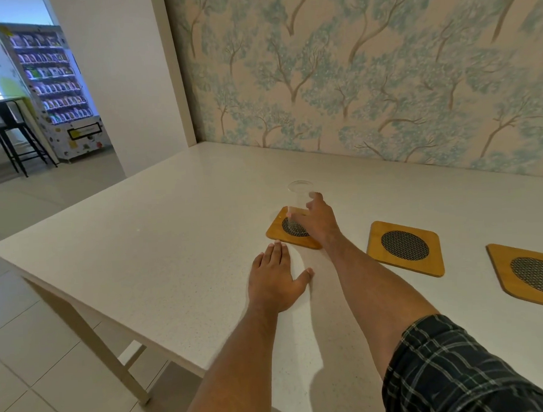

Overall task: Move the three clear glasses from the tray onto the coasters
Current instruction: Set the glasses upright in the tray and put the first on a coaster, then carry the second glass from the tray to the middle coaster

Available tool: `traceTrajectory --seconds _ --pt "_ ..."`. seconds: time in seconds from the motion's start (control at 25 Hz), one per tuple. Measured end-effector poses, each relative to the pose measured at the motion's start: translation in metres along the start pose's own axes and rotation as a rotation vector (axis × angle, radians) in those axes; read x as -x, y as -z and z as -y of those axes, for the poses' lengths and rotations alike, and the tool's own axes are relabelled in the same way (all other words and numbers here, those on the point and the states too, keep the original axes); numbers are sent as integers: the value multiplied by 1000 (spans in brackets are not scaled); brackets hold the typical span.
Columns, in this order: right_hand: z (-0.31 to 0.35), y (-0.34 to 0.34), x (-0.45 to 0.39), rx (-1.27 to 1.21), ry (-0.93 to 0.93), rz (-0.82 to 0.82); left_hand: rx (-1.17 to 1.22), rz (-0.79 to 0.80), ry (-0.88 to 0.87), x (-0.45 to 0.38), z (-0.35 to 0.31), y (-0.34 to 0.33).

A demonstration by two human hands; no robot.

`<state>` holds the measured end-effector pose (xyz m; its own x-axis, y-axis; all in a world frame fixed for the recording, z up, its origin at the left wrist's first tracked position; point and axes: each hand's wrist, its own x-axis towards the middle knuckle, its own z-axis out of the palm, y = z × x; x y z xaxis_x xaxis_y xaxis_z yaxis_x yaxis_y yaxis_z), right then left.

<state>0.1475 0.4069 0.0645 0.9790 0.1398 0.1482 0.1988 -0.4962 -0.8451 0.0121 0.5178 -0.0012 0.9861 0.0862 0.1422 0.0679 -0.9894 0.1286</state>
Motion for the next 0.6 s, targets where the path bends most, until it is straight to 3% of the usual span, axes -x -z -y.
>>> traceTrajectory --seconds 0.28,0.52,0.6 --pt "-27 30 34 89 11 -73 36 4 -8 0 -5 6" --pt "-70 136 54 324 28 -257 101 -206 -326 -5 -47 26" --pt "-89 169 66 370 -11 -303 133 -180 -391 -8 -81 29"
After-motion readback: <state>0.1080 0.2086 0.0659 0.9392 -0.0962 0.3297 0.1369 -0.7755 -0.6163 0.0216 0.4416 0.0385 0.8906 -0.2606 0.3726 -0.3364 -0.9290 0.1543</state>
